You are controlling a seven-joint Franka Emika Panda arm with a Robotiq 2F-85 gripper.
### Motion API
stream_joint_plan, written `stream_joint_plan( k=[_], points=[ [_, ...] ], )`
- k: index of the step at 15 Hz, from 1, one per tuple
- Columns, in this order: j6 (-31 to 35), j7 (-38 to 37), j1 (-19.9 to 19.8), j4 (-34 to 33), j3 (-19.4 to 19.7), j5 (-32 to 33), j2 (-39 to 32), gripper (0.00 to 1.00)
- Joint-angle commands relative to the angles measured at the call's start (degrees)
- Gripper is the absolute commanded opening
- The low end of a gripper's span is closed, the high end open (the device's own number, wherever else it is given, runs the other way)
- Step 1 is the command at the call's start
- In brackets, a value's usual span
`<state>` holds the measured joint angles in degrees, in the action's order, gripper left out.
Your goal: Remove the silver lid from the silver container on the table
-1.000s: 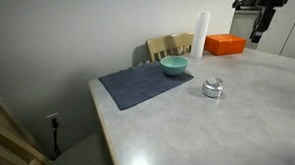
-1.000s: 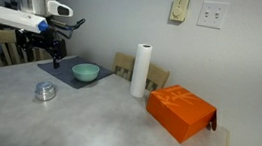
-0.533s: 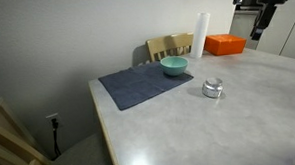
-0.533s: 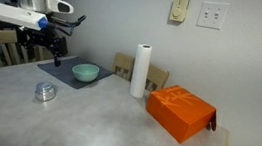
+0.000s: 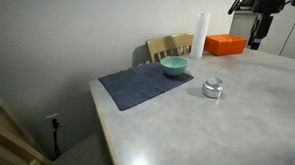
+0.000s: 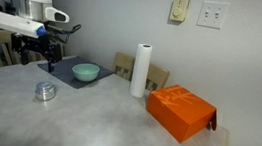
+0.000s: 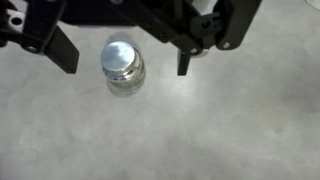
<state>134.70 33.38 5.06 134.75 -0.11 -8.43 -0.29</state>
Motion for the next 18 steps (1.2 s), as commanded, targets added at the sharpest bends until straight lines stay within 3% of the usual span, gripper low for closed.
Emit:
stream_joint_plan(
  k=[1, 11, 18],
  points=[
    [-2.52, 0.72, -0.45, -3.06, -1.98, -0.28, -4.64, 1.00],
    [0.53, -0.24, -0.57, -12.47, -8.16, 2.74, -22.28, 1.00],
    [2.31, -5.42, 1.83, -17.50, -8.98, 12.12, -28.35, 1.00]
  ],
)
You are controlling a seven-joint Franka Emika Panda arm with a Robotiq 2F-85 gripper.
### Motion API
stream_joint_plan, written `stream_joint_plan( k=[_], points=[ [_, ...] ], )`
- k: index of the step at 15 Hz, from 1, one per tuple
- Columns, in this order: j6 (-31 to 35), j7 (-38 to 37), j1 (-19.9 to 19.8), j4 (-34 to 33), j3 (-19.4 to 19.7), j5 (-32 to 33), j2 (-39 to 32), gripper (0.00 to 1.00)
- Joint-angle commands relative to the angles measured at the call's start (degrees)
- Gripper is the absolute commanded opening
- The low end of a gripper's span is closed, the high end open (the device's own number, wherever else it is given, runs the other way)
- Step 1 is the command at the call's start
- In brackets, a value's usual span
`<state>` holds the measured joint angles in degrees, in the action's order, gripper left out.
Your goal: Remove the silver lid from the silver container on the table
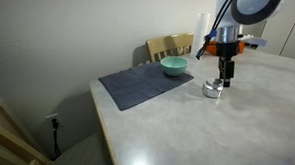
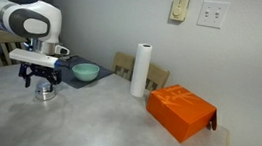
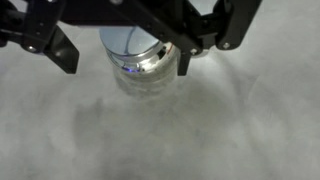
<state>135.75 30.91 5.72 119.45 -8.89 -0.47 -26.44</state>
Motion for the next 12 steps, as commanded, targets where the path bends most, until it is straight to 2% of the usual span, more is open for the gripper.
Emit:
stream_joint_plan(
  k=[1, 9, 10, 12],
  points=[
    [1.58, -4.15, 1.77, -2.76, -0.18, 5.72, -2.64, 1.00],
    [4.11, -8.31, 3.77, -4.64, -0.24, 10.92, -3.82, 1.00],
    [4.63, -8.66, 3.70, -4.31, -0.21, 11.17, -3.46, 0.79],
    [5.35, -9.32, 3.73, -3.99, -0.07, 11.64, -3.07, 0.67]
  ],
)
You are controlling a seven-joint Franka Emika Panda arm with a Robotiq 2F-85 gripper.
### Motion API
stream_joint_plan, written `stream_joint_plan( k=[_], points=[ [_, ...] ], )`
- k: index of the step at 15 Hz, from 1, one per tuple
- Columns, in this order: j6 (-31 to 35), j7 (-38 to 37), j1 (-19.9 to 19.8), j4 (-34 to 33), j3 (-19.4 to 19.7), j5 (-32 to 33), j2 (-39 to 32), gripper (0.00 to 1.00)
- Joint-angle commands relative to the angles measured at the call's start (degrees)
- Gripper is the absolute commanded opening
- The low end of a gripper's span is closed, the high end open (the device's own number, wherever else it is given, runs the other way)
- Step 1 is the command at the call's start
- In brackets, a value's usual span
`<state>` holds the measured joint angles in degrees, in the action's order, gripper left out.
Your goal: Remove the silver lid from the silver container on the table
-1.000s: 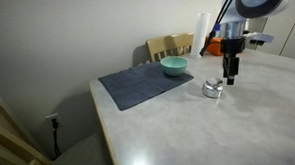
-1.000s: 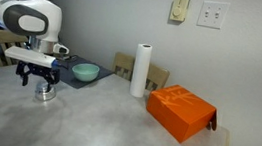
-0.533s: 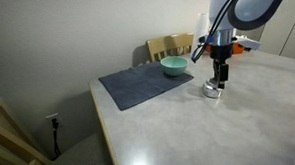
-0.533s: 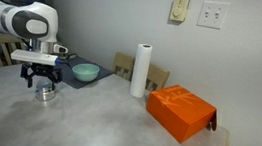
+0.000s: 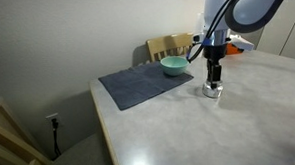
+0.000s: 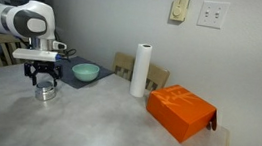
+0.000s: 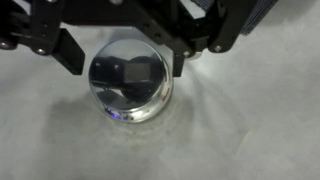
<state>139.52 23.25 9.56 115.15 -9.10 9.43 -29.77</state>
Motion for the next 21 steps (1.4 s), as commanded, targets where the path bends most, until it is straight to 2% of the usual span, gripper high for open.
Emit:
stream_joint_plan(
  k=[1, 3, 7, 9, 11, 13, 14, 15, 16, 21],
  points=[
    [1.87, -2.00, -0.08, 0.45, 0.16, 1.89, 0.38, 0.60],
    [2.33, -2.59, -0.08, 0.66, 0.17, 1.97, 0.41, 0.45],
    [2.49, -4.20, 0.36, 1.10, 0.54, 2.49, 0.54, 0.42],
    [2.62, -6.31, 1.15, 1.83, 1.23, 3.93, 1.54, 0.36],
    [2.95, -9.64, 1.97, 3.09, 2.09, 5.97, 3.12, 0.15],
    [3.65, -12.58, 2.46, 4.29, 2.68, 7.58, 4.62, 0.01],
    [3.79, -13.76, 2.64, 4.66, 2.92, 8.23, 5.09, 0.43],
    [3.55, -14.59, 2.65, 4.93, 2.93, 8.50, 5.60, 0.38],
    [3.57, -15.42, 2.74, 5.31, 3.07, 8.94, 6.06, 0.39],
    [3.19, -17.26, 2.36, 6.76, 2.90, 9.30, 8.19, 0.71]
  ],
)
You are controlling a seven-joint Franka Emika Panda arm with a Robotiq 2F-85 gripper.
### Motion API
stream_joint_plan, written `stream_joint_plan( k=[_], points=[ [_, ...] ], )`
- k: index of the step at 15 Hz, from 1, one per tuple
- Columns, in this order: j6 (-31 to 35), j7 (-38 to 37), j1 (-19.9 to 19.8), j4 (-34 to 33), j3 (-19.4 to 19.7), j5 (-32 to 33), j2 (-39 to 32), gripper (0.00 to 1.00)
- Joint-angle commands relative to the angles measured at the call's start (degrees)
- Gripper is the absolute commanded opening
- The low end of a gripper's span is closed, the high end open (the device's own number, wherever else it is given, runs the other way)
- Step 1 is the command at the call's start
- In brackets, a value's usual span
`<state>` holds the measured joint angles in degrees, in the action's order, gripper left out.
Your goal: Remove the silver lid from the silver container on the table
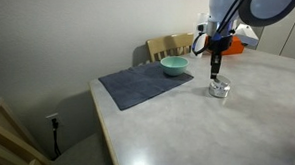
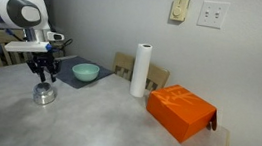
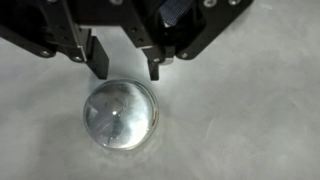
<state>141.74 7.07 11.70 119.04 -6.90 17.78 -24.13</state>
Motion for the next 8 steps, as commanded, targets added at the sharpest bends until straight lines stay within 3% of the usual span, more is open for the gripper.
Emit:
stream_joint_plan(
  k=[1, 4, 8],
  points=[
    [0.87, -1.00, 0.14, 2.91, 0.64, 0.84, 2.70, 0.79],
    [0.67, -0.13, -0.32, 3.07, 0.34, 0.26, 3.15, 0.98],
    [1.86, 0.25, -1.09, 4.17, -0.29, -1.60, 3.34, 1.00]
  ],
)
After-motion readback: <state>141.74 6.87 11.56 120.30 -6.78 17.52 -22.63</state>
